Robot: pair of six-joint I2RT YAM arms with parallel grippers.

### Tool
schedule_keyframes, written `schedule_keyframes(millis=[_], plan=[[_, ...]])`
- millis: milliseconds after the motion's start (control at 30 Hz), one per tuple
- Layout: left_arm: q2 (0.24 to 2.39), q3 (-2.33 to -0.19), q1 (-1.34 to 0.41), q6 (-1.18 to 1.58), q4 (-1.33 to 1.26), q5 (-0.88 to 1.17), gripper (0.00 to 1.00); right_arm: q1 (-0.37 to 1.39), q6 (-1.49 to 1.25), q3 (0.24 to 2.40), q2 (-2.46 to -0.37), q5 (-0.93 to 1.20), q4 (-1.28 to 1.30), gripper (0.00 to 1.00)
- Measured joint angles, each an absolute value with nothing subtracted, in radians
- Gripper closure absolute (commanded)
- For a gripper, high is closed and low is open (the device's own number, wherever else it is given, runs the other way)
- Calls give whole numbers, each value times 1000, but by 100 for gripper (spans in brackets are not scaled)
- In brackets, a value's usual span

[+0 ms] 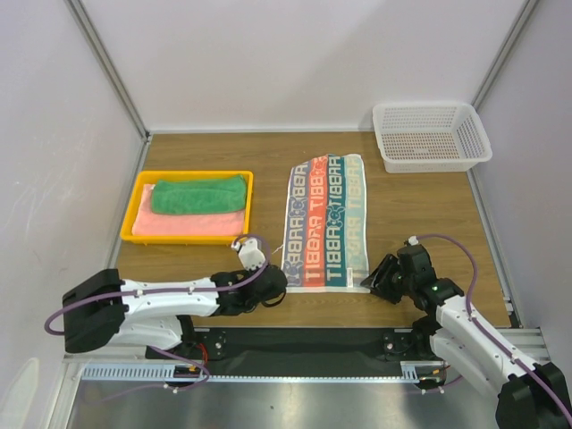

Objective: Fold and stack the towels
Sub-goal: Flatten out the crumpled towel

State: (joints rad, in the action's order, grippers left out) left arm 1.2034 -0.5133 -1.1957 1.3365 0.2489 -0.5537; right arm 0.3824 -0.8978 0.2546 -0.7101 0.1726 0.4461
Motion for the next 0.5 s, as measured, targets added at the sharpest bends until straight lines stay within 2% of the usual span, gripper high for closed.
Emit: schedule_keyframes(millis=[67,200,267,333,433,500], plan=[[1229,-527,-1196,1343,263,-560,73,382,-897,253,-710,171,446,58],[1282,-529,-1197,1353,268,-565,57,382,-897,245,-723,169,441,71],[1301,-529,-1197,1353,267,-565,48,382,-894,245,-730,169,437,81],[1309,-529,-1198,1356,266,-566,43,383,-893,244,-738,168,437,92],[1310,-530,-1198,1361,255,-566,41,383,-889,244,-738,167,435,100],[1313,-530,-1198,1361,250,-567,37,383,-889,244,-737,167,435,100]])
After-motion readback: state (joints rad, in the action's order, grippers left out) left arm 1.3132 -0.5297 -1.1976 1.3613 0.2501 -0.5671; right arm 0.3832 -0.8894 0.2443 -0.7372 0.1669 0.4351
